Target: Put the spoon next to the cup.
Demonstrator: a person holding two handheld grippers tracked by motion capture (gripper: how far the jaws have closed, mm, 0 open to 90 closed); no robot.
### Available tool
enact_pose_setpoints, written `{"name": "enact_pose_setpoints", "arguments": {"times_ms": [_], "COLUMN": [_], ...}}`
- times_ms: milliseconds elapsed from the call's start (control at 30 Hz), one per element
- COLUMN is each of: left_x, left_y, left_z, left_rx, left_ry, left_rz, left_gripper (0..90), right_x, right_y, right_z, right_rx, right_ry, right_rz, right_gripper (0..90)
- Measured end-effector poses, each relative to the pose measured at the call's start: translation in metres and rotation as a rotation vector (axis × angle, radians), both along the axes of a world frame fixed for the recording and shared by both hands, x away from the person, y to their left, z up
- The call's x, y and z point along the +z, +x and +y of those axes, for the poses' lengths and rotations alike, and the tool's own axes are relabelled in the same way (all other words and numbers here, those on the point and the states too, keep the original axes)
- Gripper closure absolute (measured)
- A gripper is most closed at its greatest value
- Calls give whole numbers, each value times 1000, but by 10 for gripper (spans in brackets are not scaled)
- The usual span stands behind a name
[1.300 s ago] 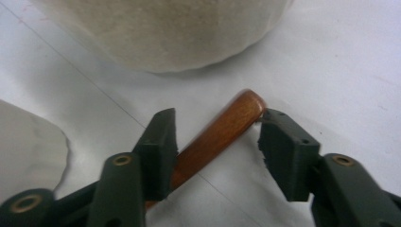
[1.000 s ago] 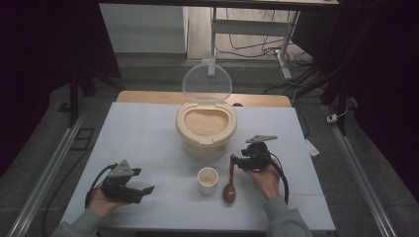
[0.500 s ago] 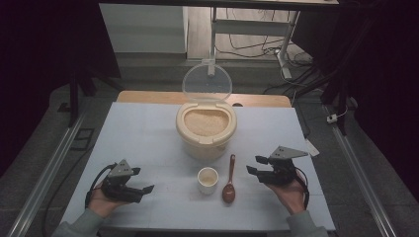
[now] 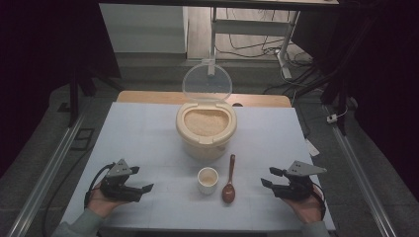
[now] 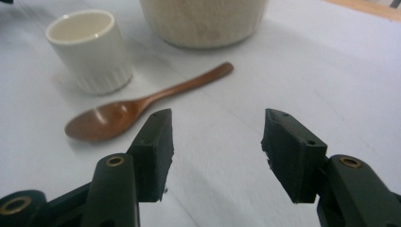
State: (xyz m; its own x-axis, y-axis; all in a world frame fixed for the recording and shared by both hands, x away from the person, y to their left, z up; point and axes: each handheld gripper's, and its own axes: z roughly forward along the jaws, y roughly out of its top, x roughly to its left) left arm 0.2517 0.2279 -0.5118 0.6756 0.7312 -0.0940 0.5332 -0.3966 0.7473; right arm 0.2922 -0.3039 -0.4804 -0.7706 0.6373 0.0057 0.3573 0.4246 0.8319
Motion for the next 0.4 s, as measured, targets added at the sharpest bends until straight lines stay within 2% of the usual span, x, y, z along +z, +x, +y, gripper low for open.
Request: {"name": "enact_pose_setpoints", "arguments": {"times_ms": [67,400], "left_x": [0,0], "left_y": [0,0], "left_z": [0,0], "left_rx": [1,3], "left_ry": [1,1], "left_rz": [-2,-6], "left_gripper": [159,156], "right_x": [-2,-3], "right_y": [-1,-2], "right_z": [-3,-3], "right_rx": [-13,4], "right_ry": [-14,-14], "right_rz": [-3,-15], "right_gripper": [438,434]}}
